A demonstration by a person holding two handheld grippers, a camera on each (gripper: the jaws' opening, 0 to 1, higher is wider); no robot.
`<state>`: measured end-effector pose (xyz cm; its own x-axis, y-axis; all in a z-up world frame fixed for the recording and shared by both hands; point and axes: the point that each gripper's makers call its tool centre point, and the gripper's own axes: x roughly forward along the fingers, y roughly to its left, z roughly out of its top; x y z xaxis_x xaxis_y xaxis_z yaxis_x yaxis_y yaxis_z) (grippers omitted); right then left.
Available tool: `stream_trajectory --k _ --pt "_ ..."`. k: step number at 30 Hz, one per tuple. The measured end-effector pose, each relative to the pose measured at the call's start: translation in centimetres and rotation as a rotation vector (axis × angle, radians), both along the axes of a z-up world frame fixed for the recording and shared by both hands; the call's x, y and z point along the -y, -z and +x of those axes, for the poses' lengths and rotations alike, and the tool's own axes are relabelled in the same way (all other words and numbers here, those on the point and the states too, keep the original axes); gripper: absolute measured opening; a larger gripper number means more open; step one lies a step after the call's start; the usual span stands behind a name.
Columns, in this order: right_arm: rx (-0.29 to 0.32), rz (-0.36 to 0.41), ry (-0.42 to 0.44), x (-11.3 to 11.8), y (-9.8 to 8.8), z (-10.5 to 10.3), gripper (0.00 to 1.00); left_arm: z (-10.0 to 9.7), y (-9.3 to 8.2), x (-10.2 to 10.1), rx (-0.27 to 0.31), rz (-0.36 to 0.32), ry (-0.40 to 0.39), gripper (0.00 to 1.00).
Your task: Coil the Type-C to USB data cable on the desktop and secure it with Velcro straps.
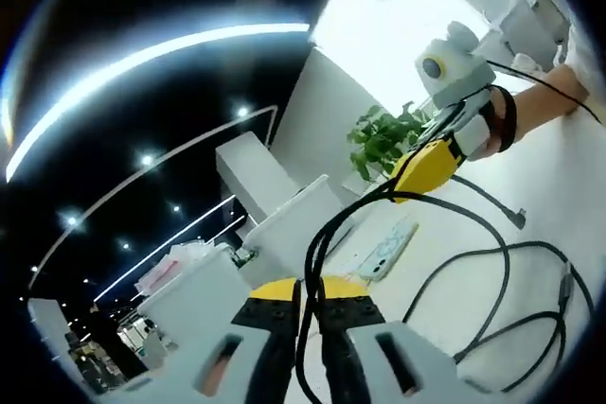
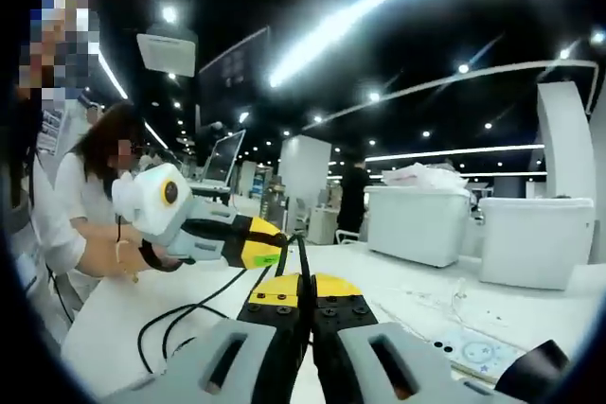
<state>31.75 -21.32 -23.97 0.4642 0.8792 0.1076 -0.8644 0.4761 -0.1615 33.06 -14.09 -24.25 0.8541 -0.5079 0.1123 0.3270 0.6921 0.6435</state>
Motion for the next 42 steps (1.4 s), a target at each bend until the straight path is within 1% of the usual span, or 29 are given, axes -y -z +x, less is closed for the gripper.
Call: stream_trajectory --k 2,4,6,8,11,12,13,15,17,18,19,20,21,22,23,24,25,27,29,31,33,34,35,36,37,38,39,40,42 --pt "-0.001 0.007 -0.047 -0.5 -0.1 -0.8 0.02 0.0 0.2 0.1 -0.027 -0.027 0.025 0.09" --pt "-0.025 0.014 -0.097 -0.9 0.1 -1.5 0.02 -0.1 0.1 0.1 -0.035 -0.037 0.035 0.09" --pt "-0.038 0.011 -0.109 -1.1 0.2 -1.6 0.02 -0.3 0.0 0.2 -0.037 -0.039 0.049 0.09" --pt "-0.055 0.012 -0.124 -1.2 0.6 -1.6 0.03 -0.5 -0.1 0.4 -0.039 -0.032 0.069 0.05" --pt "-0.051 0.033 -0.129 -1.4 0.6 -1.7 0.04 -0.5 -0.2 0.3 -0.032 -0.024 0.055 0.05" --pt "-0.05 0.062 -0.133 -1.4 0.2 -1.7 0.04 -0.4 -0.3 0.1 -0.028 -0.027 0.051 0.05" --pt "-0.064 0.106 -0.131 -1.0 -0.5 -1.5 0.07 -0.3 -0.6 -0.5 -0.022 -0.039 0.026 0.05" --pt "-0.099 0.197 -0.109 0.1 -1.9 -0.7 0.17 -0.1 -1.3 -1.3 -0.009 -0.046 -0.002 0.05" --pt "-0.151 0.3 -0.073 1.8 -3.1 0.6 0.16 -0.3 -2.2 -2.1 0.006 -0.071 -0.02 0.05" --pt "-0.176 0.324 -0.034 2.7 -3.2 1.6 0.15 -0.4 -2.5 -2.2 0.012 -0.079 -0.017 0.05" --pt "-0.184 0.344 -0.011 3.3 -3.3 2.2 0.15 -0.7 -3.0 -2.4 0.02 -0.094 -0.012 0.05" --pt "-0.198 0.34 0.03 3.9 -2.8 3.1 0.15 -1.0 -3.7 -2.6 0.032 -0.116 -0.005 0.05" --pt "-0.204 0.302 0.06 4.1 -2.0 3.8 0.15 -1.3 -4.1 -2.6 0.043 -0.123 0.004 0.05" --pt "-0.211 0.243 0.091 4.0 -0.7 4.5 0.15 -1.5 -4.4 -2.6 0.05 -0.126 0.01 0.05" --pt "-0.224 0.169 0.106 3.5 0.9 4.9 0.15 -1.9 -5.0 -2.6 0.066 -0.136 0.017 0.05" --pt "-0.226 0.122 0.106 2.9 2.0 5.0 0.15 -2.1 -5.4 -2.6 0.078 -0.144 0.024 0.05" --pt "-0.258 0.051 0.088 1.7 4.0 4.8 0.15 -2.4 -5.8 -2.6 0.087 -0.146 0.031 0.05" --pt "-0.344 -0.003 0.011 -0.5 6.3 3.5 0.16 -2.9 -6.5 -2.6 0.104 -0.161 0.04 0.05" --pt "-0.401 -0.072 -0.048 -2.4 8.3 2.2 0.2 -3.3 -7.2 -2.5 0.124 -0.168 0.05 0.05" --pt "-0.407 -0.121 -0.081 -3.7 9.4 1.4 0.22 -3.9 -8.1 -2.3 0.147 -0.173 0.062 0.05" --pt "-0.403 -0.166 -0.088 -4.7 10.2 0.9 0.22 -4.1 -8.6 -2.1 0.165 -0.174 0.065 0.05" --pt "-0.379 -0.209 -0.078 -4.7 10.6 1.0 0.23 -4.2 -8.9 -2.1 0.172 -0.175 0.068 0.05" --pt "-0.322 -0.24 -0.05 -4.3 10.4 1.5 0.25 -4.3 -9.0 -2.1 0.176 -0.178 0.071 0.05" --pt "-0.285 -0.26 -0.005 -3.7 10.2 2.3 0.25 -4.5 -9.2 -2.1 0.179 -0.181 0.072 0.05" --pt "-0.267 -0.285 0.046 -2.7 10.1 3.1 0.25 -4.5 -9.2 -2.2 0.18 -0.184 0.073 0.05" --pt "-0.25 -0.293 0.074 -2.1 9.9 3.7 0.25 -4.6 -9.2 -2.2 0.18 -0.185 0.073 0.05" --pt "-0.243 -0.284 0.1 -1.2 9.7 4.4 0.25 -4.5 -9.1 -2.2 0.179 -0.182 0.069 0.05" --pt "-0.251 -0.292 0.148 0.0 9.9 5.2 0.25 -4.5 -9.0 -2.3 0.178 -0.178 0.065 0.05" --pt "-0.229 -0.363 0.239 2.6 11.1 6.9 0.24 -4.3 -8.6 -2.2 0.17 -0.168 0.059 0.05"
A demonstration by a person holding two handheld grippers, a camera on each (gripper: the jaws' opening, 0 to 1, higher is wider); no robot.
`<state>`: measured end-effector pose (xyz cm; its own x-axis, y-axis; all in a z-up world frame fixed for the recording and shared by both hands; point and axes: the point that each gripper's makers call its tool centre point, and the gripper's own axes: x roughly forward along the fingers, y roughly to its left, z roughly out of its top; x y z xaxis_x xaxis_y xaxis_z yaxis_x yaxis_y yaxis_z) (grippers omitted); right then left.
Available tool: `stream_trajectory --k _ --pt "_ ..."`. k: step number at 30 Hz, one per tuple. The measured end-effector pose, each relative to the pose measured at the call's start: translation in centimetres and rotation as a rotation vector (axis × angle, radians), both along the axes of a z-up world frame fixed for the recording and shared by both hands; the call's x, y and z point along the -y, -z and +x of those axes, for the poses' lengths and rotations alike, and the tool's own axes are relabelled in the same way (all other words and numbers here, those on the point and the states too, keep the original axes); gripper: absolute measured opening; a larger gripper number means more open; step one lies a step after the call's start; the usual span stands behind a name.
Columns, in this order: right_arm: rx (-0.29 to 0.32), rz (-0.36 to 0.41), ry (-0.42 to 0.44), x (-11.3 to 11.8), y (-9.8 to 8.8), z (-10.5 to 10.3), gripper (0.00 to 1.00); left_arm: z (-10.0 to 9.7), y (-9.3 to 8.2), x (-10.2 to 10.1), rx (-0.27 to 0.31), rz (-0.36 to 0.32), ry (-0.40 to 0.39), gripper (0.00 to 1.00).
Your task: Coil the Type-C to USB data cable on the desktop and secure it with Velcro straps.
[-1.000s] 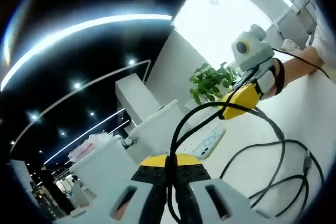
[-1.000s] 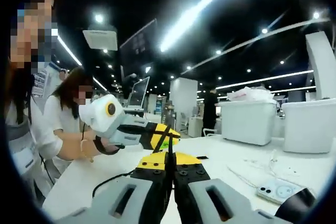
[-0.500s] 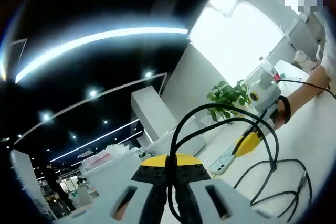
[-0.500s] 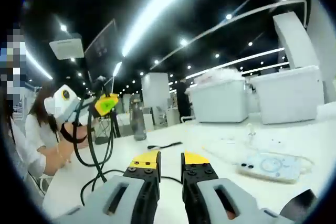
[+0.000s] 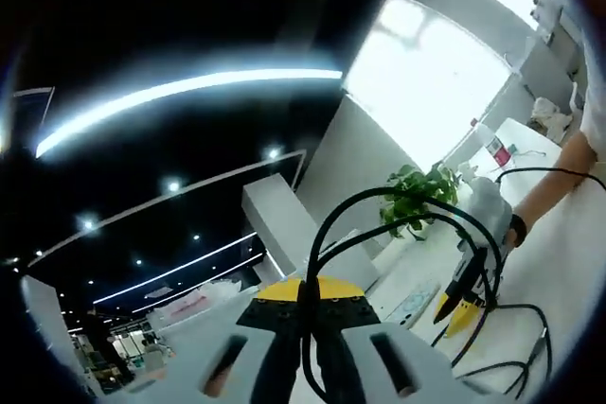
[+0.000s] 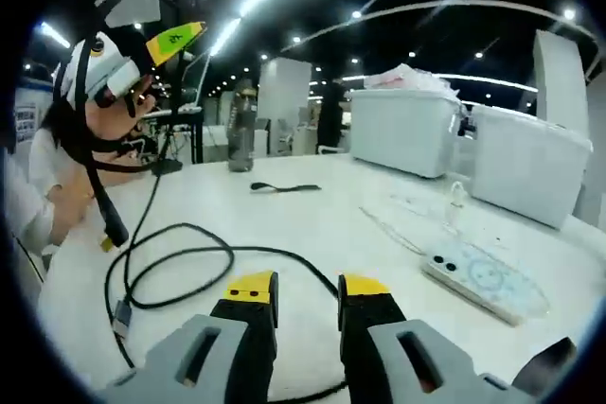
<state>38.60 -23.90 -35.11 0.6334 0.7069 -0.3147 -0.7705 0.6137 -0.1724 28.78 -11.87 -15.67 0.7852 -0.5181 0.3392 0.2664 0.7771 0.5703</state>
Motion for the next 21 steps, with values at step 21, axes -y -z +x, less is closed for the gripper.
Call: stream_trajectory --k 21 --pt "0.05 -0.154 -0.05 0.0 0.9 0.6 0.0 0.6 1.4 0.6 -0.043 0.011 0.016 0.06"
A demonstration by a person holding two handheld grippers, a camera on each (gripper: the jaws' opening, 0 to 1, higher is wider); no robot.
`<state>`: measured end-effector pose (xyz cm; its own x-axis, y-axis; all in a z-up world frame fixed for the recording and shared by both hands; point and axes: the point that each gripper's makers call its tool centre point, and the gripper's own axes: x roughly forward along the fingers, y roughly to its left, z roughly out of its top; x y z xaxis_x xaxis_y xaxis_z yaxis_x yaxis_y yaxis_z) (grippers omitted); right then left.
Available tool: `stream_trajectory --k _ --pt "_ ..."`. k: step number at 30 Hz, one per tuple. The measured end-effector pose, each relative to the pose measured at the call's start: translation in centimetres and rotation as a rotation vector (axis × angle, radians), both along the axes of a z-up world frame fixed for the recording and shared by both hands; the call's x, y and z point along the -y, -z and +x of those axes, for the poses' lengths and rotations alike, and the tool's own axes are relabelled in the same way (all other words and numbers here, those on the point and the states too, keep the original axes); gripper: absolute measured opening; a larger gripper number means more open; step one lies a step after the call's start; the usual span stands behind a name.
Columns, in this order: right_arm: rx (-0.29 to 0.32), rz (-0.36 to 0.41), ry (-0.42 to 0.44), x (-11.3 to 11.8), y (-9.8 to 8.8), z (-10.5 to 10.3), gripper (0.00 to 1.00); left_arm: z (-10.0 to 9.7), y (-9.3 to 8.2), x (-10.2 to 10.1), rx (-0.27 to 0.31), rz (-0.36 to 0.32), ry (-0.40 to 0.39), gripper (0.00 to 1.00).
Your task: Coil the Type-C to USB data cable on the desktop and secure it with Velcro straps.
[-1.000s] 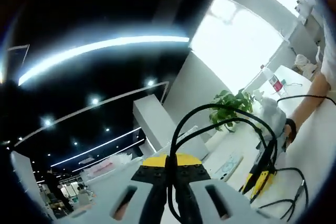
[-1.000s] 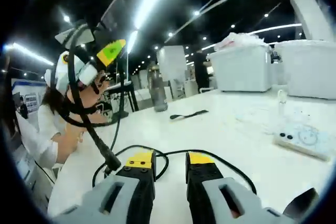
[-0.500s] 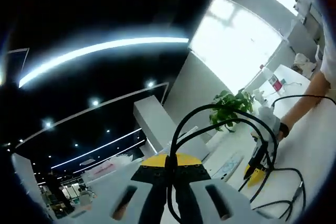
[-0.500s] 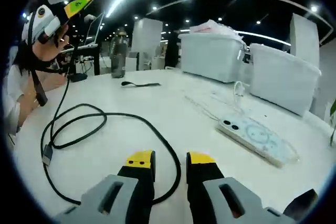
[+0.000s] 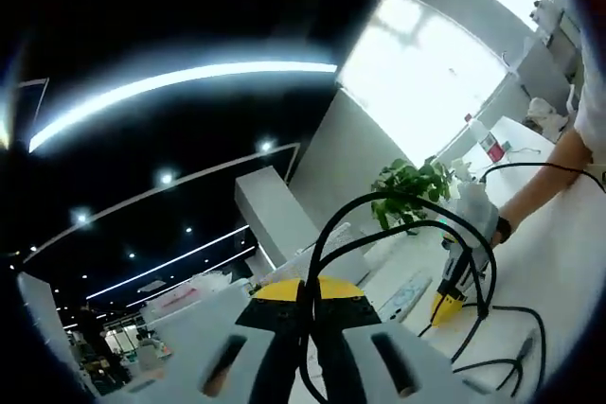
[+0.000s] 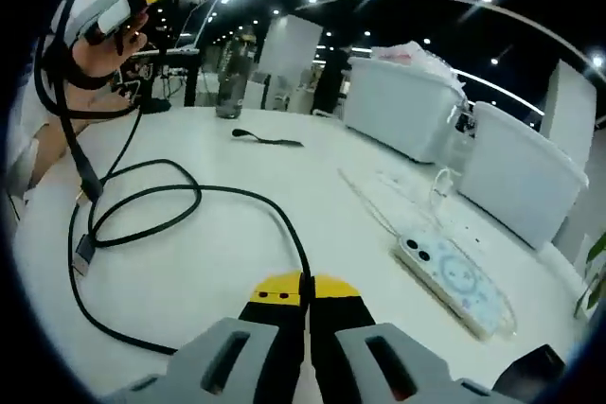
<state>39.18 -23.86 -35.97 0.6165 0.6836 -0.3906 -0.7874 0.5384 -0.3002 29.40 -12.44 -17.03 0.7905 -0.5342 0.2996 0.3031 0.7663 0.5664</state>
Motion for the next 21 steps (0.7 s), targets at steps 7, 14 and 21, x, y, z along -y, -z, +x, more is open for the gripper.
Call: stream_trajectory --k 7,14,21 --pt "0.232 0.042 -0.002 -0.1 -5.6 -1.1 0.0 0.4 0.7 0.4 -0.011 0.011 -0.003 0.06" --pt "0.482 0.073 -0.05 -1.1 -11.5 -4.4 0.0 1.9 2.7 0.5 -0.03 0.082 -0.06 0.06" --pt "0.602 0.085 -0.052 -1.6 -14.1 -6.5 0.0 2.4 3.9 1.4 -0.048 0.129 -0.048 0.07"
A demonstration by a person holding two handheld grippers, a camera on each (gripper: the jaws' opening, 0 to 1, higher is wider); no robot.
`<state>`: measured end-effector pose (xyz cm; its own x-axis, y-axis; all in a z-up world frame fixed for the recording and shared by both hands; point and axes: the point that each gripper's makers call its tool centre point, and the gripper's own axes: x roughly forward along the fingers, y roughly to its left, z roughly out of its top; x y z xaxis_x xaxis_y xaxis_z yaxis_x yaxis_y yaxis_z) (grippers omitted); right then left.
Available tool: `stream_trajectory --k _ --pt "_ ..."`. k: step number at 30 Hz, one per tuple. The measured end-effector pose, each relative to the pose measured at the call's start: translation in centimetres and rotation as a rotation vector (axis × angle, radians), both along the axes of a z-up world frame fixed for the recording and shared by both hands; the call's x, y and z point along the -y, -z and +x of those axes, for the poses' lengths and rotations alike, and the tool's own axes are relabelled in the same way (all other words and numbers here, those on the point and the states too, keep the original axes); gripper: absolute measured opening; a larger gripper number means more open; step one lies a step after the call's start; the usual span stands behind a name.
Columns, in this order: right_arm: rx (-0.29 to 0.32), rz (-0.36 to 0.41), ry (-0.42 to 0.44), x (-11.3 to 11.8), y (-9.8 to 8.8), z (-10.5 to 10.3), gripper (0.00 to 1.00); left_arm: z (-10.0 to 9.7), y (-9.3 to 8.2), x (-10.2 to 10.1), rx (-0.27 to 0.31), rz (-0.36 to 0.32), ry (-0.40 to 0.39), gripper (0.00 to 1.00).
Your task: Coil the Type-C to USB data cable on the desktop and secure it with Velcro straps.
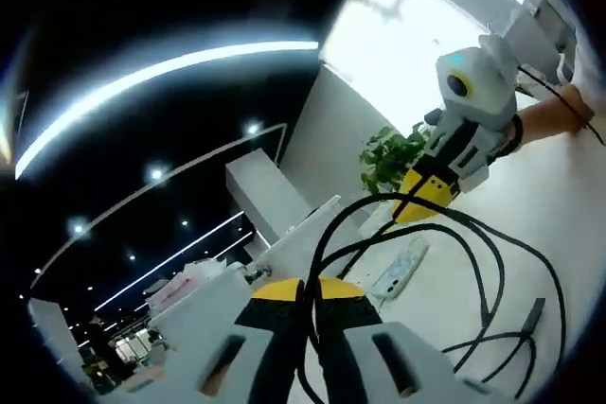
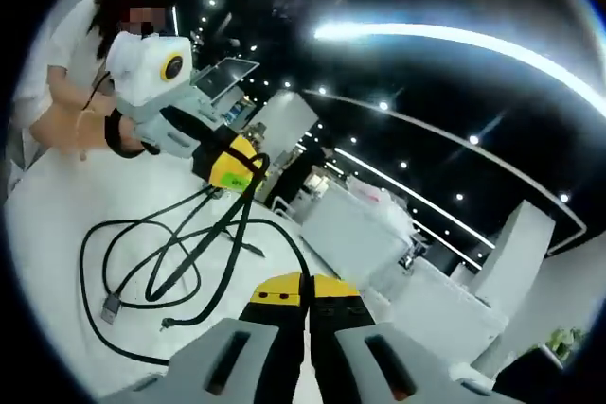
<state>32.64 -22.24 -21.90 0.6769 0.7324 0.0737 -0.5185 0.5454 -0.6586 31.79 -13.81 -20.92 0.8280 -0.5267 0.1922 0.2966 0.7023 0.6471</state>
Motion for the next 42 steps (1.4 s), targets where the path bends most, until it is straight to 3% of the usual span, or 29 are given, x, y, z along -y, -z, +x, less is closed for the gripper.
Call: stream_trajectory --k 9,17,20,24,25,26,29,30,32,39,42 --pt "0.095 0.003 -0.039 -1.1 -1.4 -2.3 0.0 0.5 0.6 0.2 0.013 0.034 -0.024 0.09" --pt "0.092 0.029 -0.114 -2.0 -1.6 -3.6 0.0 0.8 1.1 0.1 0.038 0.097 -0.051 0.09" --pt "0.052 0.08 -0.142 -1.9 -1.7 -3.6 0.0 0.7 1.3 0.0 0.048 0.143 -0.064 0.05" --pt "0.019 0.209 -0.155 -1.3 -2.7 -3.2 0.01 0.5 1.0 -0.1 0.066 0.143 -0.079 0.05" --pt "-0.025 0.27 -0.164 -1.0 -2.9 -3.1 0.01 0.5 0.8 -0.3 0.075 0.146 -0.095 0.05" --pt "-0.109 0.35 -0.185 -0.7 -3.1 -2.8 0.01 0.5 0.7 -0.4 0.079 0.146 -0.103 0.05" --pt "-0.278 0.406 -0.225 -0.8 -2.2 -2.2 0.17 0.4 0.4 -0.7 0.093 0.142 -0.127 0.05" --pt "-0.303 0.412 -0.22 -0.8 -1.9 -2.0 0.23 0.4 0.4 -0.7 0.096 0.146 -0.131 0.05" --pt "-0.293 0.381 -0.193 -1.4 -1.2 -1.7 0.27 0.3 0.3 -0.5 0.106 0.146 -0.143 0.05" --pt "-0.13 0.178 -0.027 -3.1 0.8 -1.5 0.29 0.6 0.7 -0.3 0.069 0.127 -0.18 0.05" --pt "0.009 0.035 0.104 -2.7 1.6 -0.3 0.28 0.5 0.9 -0.2 0.02 0.094 -0.165 0.05"
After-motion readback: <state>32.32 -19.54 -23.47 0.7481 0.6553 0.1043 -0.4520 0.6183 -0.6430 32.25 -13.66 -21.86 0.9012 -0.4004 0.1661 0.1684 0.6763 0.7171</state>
